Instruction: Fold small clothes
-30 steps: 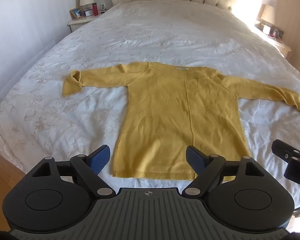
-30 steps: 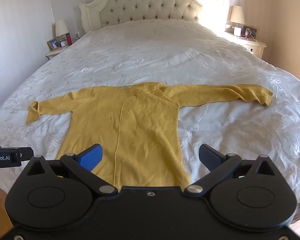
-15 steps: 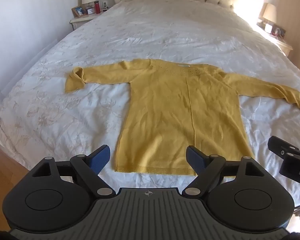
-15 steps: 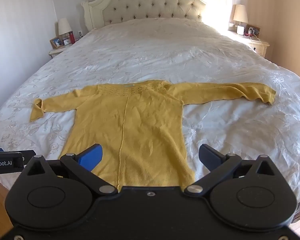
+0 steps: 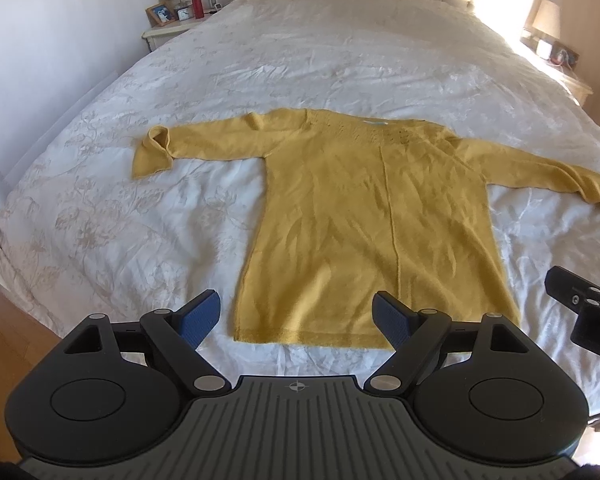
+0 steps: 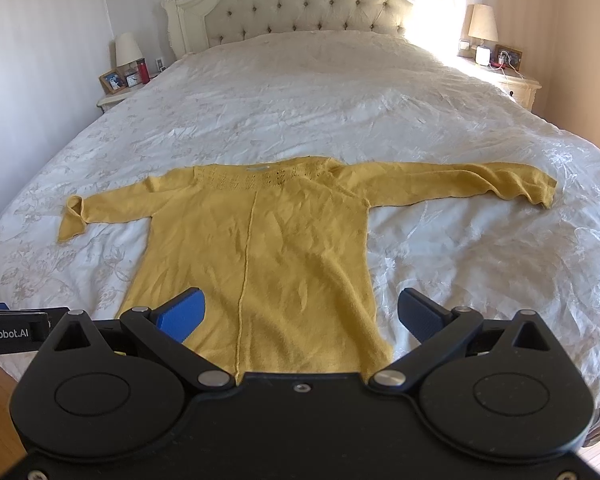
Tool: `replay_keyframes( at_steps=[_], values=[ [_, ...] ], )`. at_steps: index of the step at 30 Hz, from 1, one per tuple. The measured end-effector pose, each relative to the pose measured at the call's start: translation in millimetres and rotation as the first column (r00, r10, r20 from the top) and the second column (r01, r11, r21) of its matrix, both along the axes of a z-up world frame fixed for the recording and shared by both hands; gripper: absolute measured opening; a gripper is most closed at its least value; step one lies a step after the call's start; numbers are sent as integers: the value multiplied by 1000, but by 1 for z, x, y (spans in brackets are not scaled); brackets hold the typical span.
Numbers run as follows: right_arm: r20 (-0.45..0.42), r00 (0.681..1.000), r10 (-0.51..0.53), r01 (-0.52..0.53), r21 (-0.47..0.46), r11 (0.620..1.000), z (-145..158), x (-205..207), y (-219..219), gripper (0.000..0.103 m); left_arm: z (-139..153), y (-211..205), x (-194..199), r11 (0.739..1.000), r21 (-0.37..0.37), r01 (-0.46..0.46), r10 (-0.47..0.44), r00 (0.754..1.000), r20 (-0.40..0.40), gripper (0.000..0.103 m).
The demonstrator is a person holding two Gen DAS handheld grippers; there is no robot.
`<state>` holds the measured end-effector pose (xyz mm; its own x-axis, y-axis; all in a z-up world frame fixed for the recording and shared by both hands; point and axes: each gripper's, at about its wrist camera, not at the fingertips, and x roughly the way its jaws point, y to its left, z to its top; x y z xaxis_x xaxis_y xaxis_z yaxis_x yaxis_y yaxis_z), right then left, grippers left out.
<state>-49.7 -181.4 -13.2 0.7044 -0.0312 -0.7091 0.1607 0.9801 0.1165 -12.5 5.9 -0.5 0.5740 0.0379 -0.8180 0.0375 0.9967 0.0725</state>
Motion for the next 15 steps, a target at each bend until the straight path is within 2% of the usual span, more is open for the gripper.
replay_keyframes(
  at_steps=[15],
  values=[
    [-9, 1000, 8, -8, 9, 1000, -4, 10, 0, 102, -2, 1, 3, 1000, 0, -3, 3, 1000, -3, 83]
  ],
)
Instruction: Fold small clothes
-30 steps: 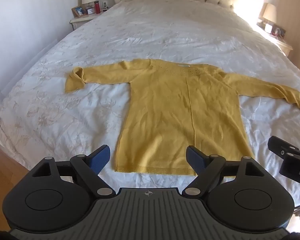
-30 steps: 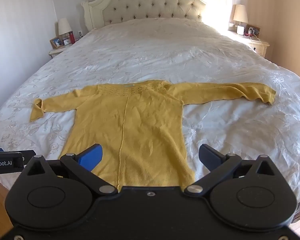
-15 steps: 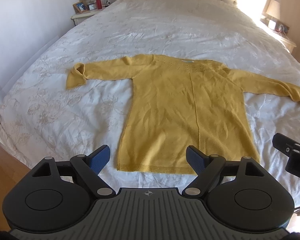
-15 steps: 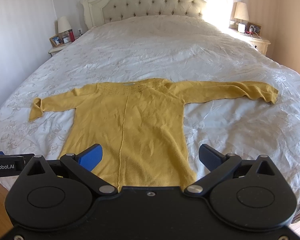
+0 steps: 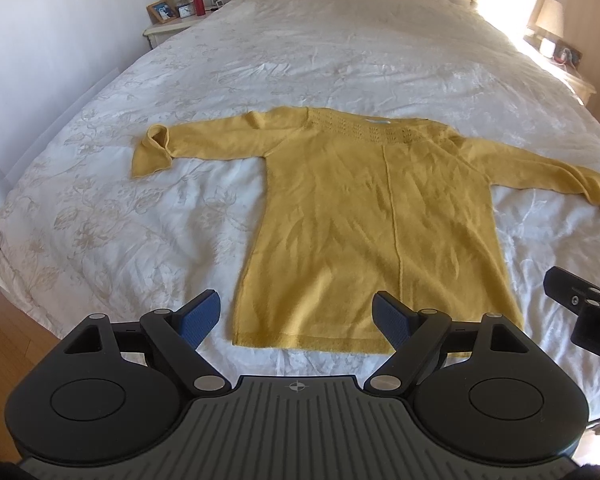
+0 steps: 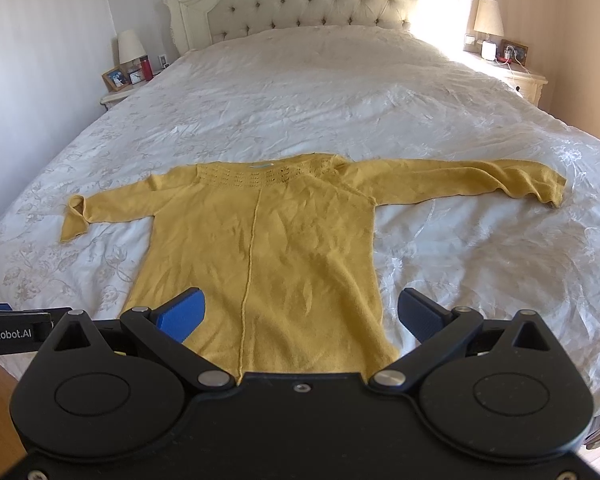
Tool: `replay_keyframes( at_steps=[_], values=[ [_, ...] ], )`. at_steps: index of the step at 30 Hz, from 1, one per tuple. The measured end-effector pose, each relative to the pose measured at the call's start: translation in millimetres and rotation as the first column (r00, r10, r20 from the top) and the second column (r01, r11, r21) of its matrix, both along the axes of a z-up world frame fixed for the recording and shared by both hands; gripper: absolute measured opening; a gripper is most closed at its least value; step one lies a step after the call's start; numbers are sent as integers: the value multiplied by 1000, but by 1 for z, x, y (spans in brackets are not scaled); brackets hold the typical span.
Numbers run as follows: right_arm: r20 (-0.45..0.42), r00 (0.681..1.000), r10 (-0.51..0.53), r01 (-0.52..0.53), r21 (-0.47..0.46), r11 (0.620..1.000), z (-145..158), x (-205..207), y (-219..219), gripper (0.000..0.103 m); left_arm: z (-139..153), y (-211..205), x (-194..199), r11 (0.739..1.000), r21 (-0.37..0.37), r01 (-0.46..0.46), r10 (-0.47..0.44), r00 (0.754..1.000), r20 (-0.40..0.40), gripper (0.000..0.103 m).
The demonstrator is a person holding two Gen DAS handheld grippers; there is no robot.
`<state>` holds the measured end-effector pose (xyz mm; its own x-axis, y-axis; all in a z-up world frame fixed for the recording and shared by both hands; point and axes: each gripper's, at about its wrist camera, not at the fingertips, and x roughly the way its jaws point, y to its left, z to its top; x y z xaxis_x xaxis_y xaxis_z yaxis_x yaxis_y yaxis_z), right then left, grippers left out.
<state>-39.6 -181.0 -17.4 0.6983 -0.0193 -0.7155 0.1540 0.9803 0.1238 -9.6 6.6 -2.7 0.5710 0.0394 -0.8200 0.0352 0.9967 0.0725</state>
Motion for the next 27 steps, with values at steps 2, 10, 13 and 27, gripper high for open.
replay_keyframes(
  at_steps=[2, 10, 13, 27],
  values=[
    [-1, 1000, 0, 0, 3, 1000, -1, 1, 0, 102, -1, 0, 1, 1000, 1, 2, -2, 1000, -2, 83],
    [-2, 1000, 0, 0, 4, 1000, -2, 2, 0, 102, -6, -4, 6, 1000, 4, 6, -6, 1000, -7, 83],
    [-2, 1000, 0, 0, 4, 1000, -2, 2, -1, 102, -6, -7, 6, 1000, 8, 5, -5, 1000, -12, 83],
    [-7, 1000, 1, -1, 13, 1000, -4, 3, 2, 102, -9, -6, 6, 1000, -9, -2, 1, 1000, -31, 83]
  ],
)
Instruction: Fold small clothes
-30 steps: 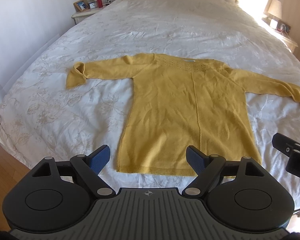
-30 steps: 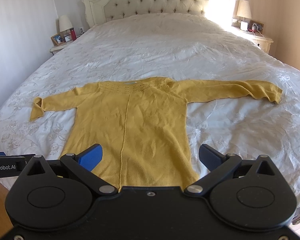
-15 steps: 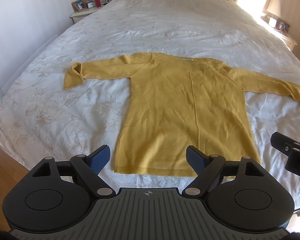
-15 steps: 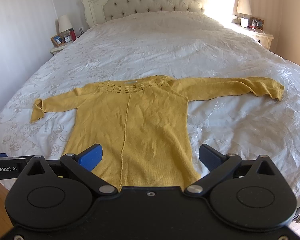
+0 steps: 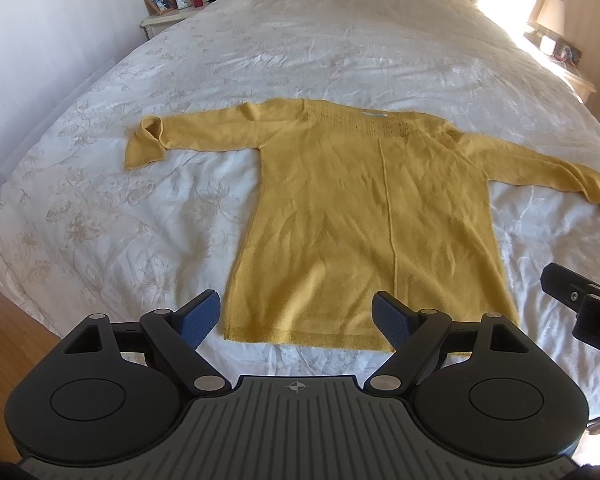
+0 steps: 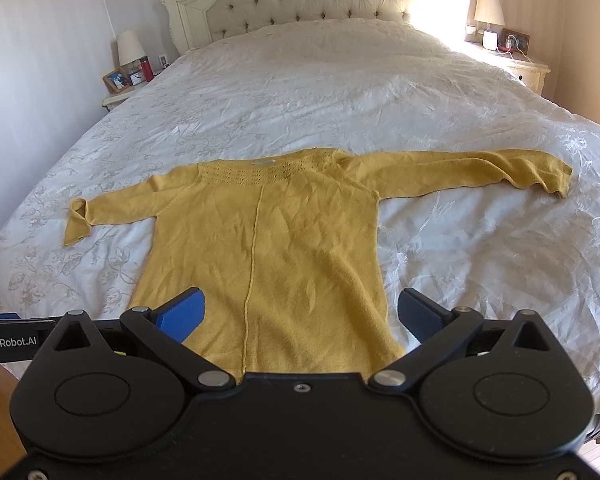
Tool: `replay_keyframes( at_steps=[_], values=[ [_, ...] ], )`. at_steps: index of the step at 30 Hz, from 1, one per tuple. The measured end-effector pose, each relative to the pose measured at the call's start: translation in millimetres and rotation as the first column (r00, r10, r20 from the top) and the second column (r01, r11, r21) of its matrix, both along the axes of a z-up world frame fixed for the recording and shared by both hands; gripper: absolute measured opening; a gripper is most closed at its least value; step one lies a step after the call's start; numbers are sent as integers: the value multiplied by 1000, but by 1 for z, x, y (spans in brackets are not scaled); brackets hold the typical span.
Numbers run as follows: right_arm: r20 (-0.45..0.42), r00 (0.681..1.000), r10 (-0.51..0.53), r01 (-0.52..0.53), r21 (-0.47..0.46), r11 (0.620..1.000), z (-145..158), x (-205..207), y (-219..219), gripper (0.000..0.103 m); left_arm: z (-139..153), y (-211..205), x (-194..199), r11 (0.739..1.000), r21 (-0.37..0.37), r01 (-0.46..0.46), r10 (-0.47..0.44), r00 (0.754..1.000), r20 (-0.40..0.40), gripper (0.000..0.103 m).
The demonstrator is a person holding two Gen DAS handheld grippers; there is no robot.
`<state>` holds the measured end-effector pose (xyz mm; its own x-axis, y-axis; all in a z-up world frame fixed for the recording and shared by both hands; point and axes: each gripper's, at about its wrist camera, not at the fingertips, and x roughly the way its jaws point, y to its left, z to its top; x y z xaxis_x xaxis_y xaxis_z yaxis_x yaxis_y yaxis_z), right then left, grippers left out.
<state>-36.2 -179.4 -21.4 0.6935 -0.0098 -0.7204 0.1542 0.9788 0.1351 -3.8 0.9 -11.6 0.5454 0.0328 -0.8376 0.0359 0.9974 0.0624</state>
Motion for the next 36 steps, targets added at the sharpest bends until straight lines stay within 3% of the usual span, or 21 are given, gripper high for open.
replay_keyframes(
  at_steps=[7, 9, 11, 13, 16, 19, 23, 29, 36],
  values=[
    [-7, 1000, 10, -10, 29, 1000, -3, 0, 6, 102, -5, 4, 3, 1000, -10, -17, 16, 1000, -19, 81],
    [-5, 1000, 24, -23, 62, 998, -5, 1, 4, 102, -9, 8, 3, 1000, -12, -18, 18, 1000, -20, 73],
    [-11, 999, 31, -29, 102, 994, -9, 0, 3, 102, -16, 13, 2, 1000, -11, -8, 8, 1000, -28, 58],
    [-32, 999, 27, -22, 144, 989, -18, 1, 1, 100, -25, 19, 2, 1000, -9, 5, -5, 999, -37, 52],
    [-82, 996, 40, -24, 187, 982, -37, 3, 1, 86, -43, 30, 0, 999, 26, 30, -29, 999, -45, 45],
    [-143, 988, 56, -28, 189, 981, -56, 9, 1, 84, -61, 44, 1, 997, 17, 75, -74, 996, -57, 44],
    [-200, 975, 99, -60, 193, 979, -80, 14, 7, 78, -85, 69, 10, 993, -77, 92, -99, 991, -89, 44],
    [-280, 951, 128, -61, 236, 970, -119, 24, 18, 77, -123, 84, 34, 992, 13, 123, -120, 983, -138, 44],
    [-379, 923, 65, 75, 341, 937, -161, 38, 18, 77, -159, 93, 61, 983, -14, 184, -183, 966, -181, 44]
  ],
)
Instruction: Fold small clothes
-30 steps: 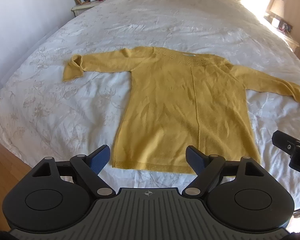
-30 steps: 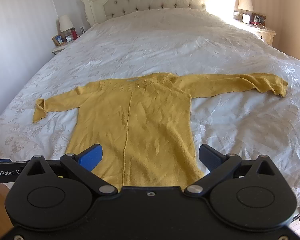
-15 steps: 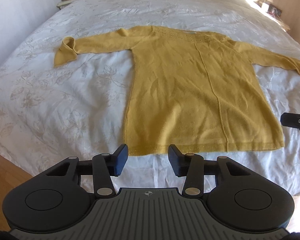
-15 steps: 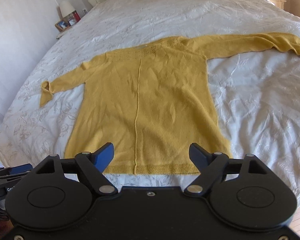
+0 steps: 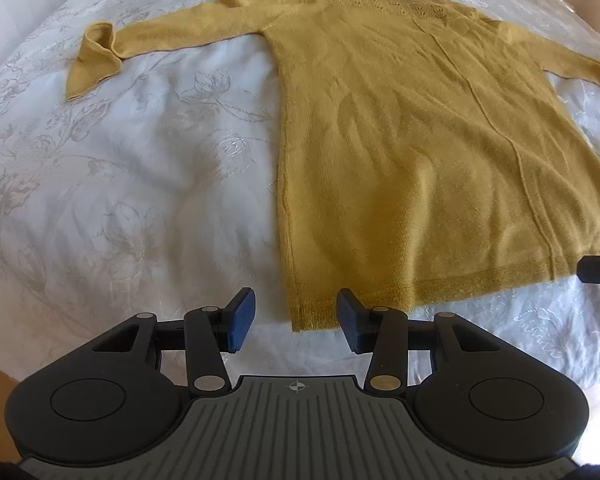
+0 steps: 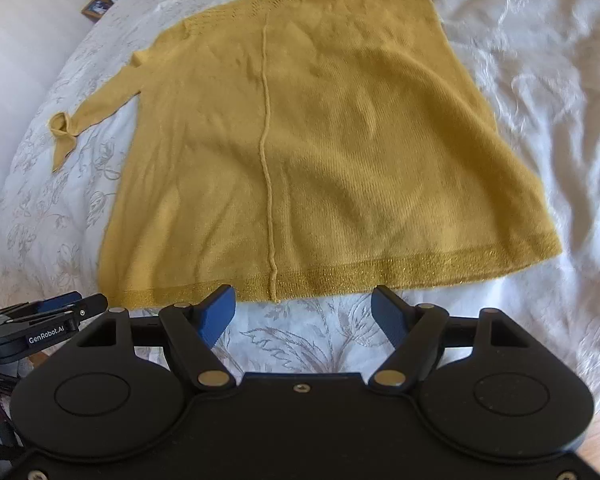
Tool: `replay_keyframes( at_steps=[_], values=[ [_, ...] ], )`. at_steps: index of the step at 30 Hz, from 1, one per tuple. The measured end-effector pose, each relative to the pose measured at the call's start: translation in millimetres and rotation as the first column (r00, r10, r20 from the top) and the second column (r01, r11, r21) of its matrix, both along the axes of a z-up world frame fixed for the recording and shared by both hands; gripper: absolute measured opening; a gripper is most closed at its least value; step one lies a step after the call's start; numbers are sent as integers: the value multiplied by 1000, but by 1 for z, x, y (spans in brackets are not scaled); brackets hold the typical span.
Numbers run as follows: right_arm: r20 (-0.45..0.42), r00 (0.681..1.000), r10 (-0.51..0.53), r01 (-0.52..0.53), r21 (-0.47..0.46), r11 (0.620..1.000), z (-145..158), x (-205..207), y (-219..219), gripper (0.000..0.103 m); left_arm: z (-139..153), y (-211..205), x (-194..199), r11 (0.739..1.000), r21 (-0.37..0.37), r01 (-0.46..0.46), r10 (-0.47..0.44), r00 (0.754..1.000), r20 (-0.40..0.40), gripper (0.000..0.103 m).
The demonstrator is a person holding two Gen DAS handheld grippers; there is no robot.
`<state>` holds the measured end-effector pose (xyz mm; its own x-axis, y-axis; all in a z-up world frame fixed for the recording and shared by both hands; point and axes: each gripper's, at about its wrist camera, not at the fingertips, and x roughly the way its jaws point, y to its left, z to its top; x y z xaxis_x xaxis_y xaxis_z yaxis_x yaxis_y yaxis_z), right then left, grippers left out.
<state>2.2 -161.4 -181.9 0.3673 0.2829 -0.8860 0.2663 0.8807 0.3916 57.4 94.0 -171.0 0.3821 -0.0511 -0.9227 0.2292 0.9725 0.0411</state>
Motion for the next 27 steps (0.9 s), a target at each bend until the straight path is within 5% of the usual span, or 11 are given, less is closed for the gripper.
replay_keyframes(
  at_steps=[12, 15, 16, 17, 19, 23, 27],
  values=[
    [-82, 966, -247, 258, 173, 951, -39, 1, -15, 81, -30, 10, 29, 996, -92, 19, -27, 996, -85, 45],
    [-76, 958, -278, 287, 184, 940, -40, -4, -20, 56, -28, 16, 33, 993, -118, 3, -16, 994, -104, 33],
    [-74, 956, -283, 292, 180, 939, -39, -6, -20, 43, -27, 17, 34, 991, -136, 4, -20, 994, -110, 14],
    [-62, 956, -285, 292, 189, 938, -38, -9, -22, 27, -25, 20, 34, 989, -149, 5, -21, 994, -109, 8],
    [-32, 961, -273, 274, 194, 942, -29, -13, -22, 12, -17, 24, 34, 987, -160, 7, -23, 994, -102, 5],
    [-9, 993, -122, 122, 106, 987, -6, -16, -15, 10, 1, 38, 27, 990, -141, 4, -15, 997, -80, 4],
    [-101, 992, -71, 78, 59, 995, -22, -19, -10, 6, -10, 53, 25, 995, -101, -18, 4, 992, -129, 4]
  ],
)
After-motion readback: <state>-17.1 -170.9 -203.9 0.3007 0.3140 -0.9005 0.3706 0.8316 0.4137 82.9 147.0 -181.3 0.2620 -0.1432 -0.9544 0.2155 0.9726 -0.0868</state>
